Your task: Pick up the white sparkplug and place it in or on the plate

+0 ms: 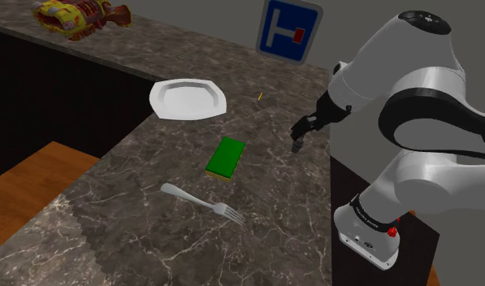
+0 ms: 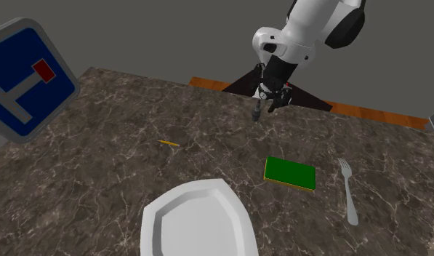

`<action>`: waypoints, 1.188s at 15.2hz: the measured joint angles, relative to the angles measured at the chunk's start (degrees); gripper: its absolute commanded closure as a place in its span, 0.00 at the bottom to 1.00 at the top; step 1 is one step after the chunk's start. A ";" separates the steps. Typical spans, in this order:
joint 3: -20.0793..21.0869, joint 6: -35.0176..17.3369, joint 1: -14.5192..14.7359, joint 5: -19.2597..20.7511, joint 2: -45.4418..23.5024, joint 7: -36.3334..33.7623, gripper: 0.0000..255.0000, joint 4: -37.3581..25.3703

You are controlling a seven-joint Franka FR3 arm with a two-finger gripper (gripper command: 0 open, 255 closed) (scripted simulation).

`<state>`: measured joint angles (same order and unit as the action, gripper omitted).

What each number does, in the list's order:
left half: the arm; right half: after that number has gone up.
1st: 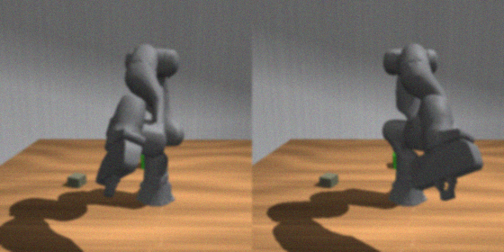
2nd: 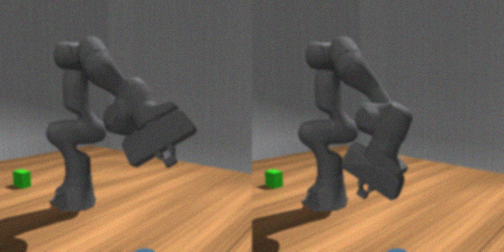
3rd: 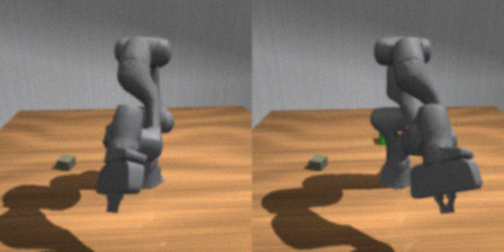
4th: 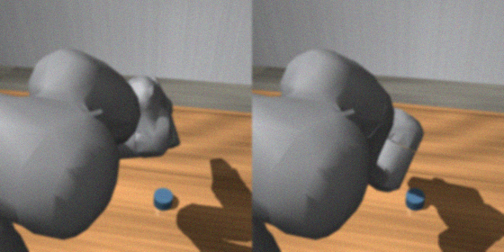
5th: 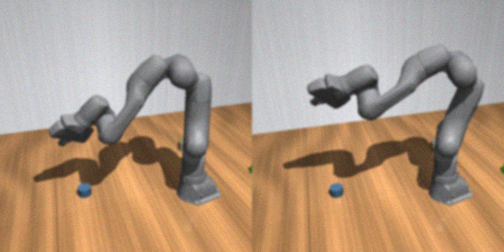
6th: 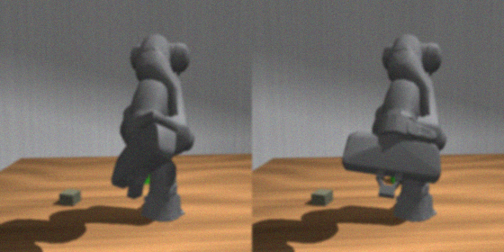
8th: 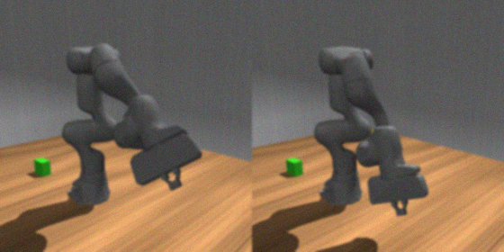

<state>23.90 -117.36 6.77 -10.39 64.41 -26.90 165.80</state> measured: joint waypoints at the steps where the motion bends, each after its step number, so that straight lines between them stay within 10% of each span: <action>1: 0.25 -1.01 -0.01 -0.17 -0.37 -0.08 0.00 0.62; 10: 1.06 -4.92 -0.14 -0.75 -2.06 -0.16 0.00 2.80; 11: 1.06 -4.92 -0.14 -0.75 -2.06 -0.16 1.00 2.80; 18: 1.07 -4.92 -0.14 -0.75 -2.04 -0.17 1.00 2.77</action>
<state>24.97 -122.28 6.64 -11.13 62.36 -27.07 168.57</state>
